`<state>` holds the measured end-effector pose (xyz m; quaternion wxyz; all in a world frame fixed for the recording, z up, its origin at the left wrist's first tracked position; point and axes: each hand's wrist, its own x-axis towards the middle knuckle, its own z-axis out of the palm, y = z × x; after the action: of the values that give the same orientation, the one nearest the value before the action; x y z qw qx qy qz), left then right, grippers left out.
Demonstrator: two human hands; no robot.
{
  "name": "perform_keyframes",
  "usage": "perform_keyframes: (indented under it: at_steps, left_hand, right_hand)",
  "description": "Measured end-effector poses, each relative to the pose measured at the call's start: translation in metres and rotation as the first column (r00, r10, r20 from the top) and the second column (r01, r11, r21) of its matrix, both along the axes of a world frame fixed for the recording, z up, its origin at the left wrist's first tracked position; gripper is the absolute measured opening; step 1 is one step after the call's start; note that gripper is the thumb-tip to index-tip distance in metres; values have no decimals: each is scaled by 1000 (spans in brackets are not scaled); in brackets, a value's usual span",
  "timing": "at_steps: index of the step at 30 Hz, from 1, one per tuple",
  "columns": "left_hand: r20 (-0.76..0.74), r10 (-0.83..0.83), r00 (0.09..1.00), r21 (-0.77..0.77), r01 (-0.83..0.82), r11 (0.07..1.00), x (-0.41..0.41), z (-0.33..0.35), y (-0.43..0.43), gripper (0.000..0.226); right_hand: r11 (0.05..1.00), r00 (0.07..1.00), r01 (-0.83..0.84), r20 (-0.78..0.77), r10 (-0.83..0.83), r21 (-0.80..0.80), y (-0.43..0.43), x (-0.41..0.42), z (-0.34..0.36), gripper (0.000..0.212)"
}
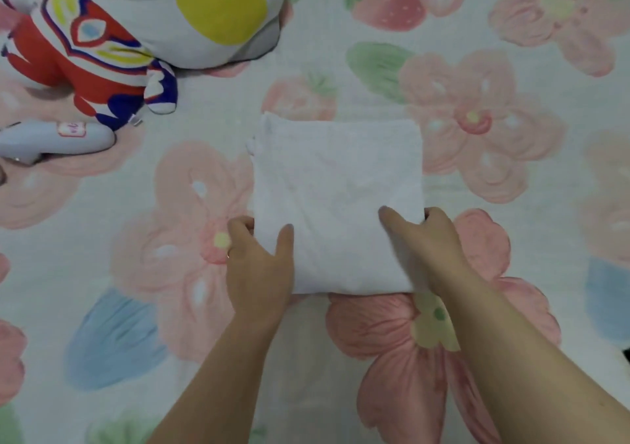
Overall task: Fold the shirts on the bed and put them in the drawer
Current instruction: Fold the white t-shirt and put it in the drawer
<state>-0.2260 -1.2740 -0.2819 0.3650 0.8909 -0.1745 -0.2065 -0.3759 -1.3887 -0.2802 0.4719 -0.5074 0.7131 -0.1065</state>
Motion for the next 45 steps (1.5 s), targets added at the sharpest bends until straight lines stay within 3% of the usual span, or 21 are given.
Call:
perform_keyframes:
  at_steps: [2,4,6,8,10,12,15,17,19,21,22,24,26,27,28,31,33,37,40,42,45]
  left_hand:
    - [-17,20,1000,-34,-21,999,-9,-4,15,32]
    - [-217,134,967,-59,-150,987,-11,-1,18,28]
    - [-441,202,875,-100,-271,957,-7,7,15,21]
    - [-492,179,852,-117,-268,956,-3,18,23,24]
    - [-377,107,920,-61,-140,988,-3,27,47,31]
    - [-314,55,948,84,-30,996,-10,29,81,38]
    - [-256,-85,963,372,179,911,-37,19,118,46]
    - [49,-170,984,297,149,943,-47,19,119,34]
    - [188,-172,967,47,166,985,-55,30,103,32]
    - [-23,-201,979,-149,195,969,-69,42,76,22]
    - [-151,-260,954,-175,233,957,-76,47,62,29]
    - [-361,-330,872,-167,288,943,-87,53,37,65]
    - [-578,-283,765,-245,169,955,-89,60,19,91]
    - [-627,-258,735,-278,99,955,-86,61,15,93]
    - [-631,-240,737,-297,56,953,-83,60,14,85]
    - [-673,-85,735,-241,-109,965,-74,51,21,34]
    - [-700,-10,714,-185,-167,968,-69,46,29,22]
    - [-710,-19,704,-226,-202,953,-60,63,35,24]
    - [-764,-115,634,-339,-244,909,-51,98,42,26]
    - [-792,-220,570,-424,-253,870,-39,125,53,34]
    - [-786,-268,557,-453,-224,863,-11,142,77,55]
  right_hand:
    - [995,996,-89,0,89,-42,9,-9,-4,45]
    - [989,992,-125,26,127,-79,16,-14,-5,35]
    - [989,988,-108,99,117,-99,20,-16,-2,32]
    - [989,984,-102,133,116,-111,25,-23,5,19]
    - [978,980,-180,66,187,-104,38,-40,12,6]
    - [955,957,-291,-9,290,-54,64,-60,13,10]
    - [964,962,-261,-70,264,42,106,-80,5,17]
    - [988,989,-147,-17,148,36,114,-82,3,14]
    - [997,995,-71,65,70,5,105,-75,4,13]
    - [999,983,-46,178,44,10,93,-63,12,22]
    - [998,970,-65,233,63,4,89,-57,18,27]
    - [980,928,-175,316,196,-91,87,-44,38,31]
    - [934,838,-309,413,357,-179,94,-34,57,32]
    - [916,793,-354,459,401,-189,101,-30,63,37]
    - [906,765,-385,489,420,-176,108,-27,66,43]
    - [897,767,-429,479,426,-111,125,-24,69,46]
    - [925,803,-375,476,360,-65,132,-29,68,57]
    - [963,890,-219,372,263,-155,132,-41,74,55]
    - [985,903,-103,403,150,-136,121,-50,85,51]
    - [999,874,-32,485,35,-15,111,-55,96,64]
    - [973,754,-62,649,-101,223,101,-59,108,75]
